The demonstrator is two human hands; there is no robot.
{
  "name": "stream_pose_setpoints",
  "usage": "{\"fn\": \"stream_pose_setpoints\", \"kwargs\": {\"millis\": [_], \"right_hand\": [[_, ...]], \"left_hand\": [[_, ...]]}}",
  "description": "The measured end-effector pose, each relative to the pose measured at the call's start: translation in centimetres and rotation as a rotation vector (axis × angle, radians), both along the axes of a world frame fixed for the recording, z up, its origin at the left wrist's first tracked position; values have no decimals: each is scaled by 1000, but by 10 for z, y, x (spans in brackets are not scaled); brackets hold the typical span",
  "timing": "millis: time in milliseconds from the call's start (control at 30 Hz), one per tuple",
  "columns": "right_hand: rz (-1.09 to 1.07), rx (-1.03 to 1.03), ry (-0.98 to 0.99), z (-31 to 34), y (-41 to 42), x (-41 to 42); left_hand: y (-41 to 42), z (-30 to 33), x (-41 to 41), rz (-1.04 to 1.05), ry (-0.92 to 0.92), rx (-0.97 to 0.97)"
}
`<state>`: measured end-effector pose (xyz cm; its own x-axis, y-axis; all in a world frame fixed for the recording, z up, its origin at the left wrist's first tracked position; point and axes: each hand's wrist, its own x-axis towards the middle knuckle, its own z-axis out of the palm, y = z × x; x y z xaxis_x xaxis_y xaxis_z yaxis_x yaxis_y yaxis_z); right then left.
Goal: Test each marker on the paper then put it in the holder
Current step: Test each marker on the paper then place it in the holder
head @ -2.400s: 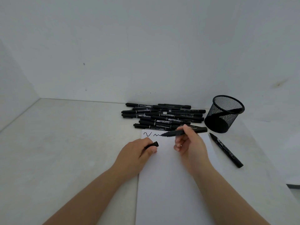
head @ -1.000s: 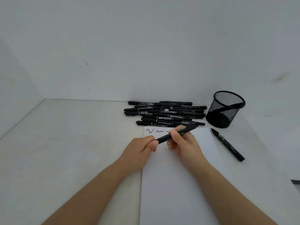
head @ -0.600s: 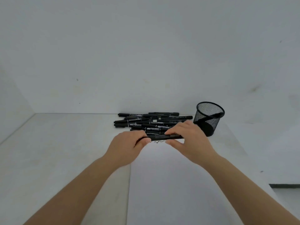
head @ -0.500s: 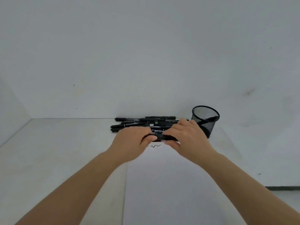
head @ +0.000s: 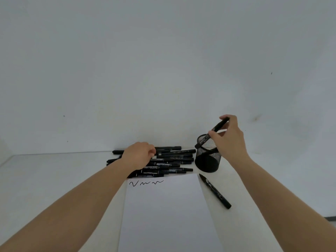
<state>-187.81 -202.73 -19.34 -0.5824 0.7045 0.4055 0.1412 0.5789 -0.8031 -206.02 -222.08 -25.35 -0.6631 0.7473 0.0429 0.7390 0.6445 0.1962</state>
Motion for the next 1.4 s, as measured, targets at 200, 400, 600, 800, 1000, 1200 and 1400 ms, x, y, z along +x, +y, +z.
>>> {"fn": "stream_pose_setpoints", "kwargs": {"millis": [200, 400, 600, 800, 1000, 1200, 1400], "right_hand": [[-81, 30, 82, -10, 5, -1], [-182, 226, -47, -12, 14, 1], [-96, 343, -355, -26, 6, -10], [-84, 434, -442, -29, 0, -11], [-126, 724, -94, -19, -31, -8], [156, 143, 11, -22, -81, -11], [307, -414, 118, -22, -114, -7]], "left_hand": [[16, -16, -6, -59, 1, -68], [24, -25, -11, -67, 97, -102], [26, -30, -15, -138, 172, -140], [14, -20, -7, -178, 130, 34], [-1, 7, 19, -210, 31, 352], [-21, 26, 51, -275, -43, 573], [-42, 27, 80, -289, -65, 669]]}}
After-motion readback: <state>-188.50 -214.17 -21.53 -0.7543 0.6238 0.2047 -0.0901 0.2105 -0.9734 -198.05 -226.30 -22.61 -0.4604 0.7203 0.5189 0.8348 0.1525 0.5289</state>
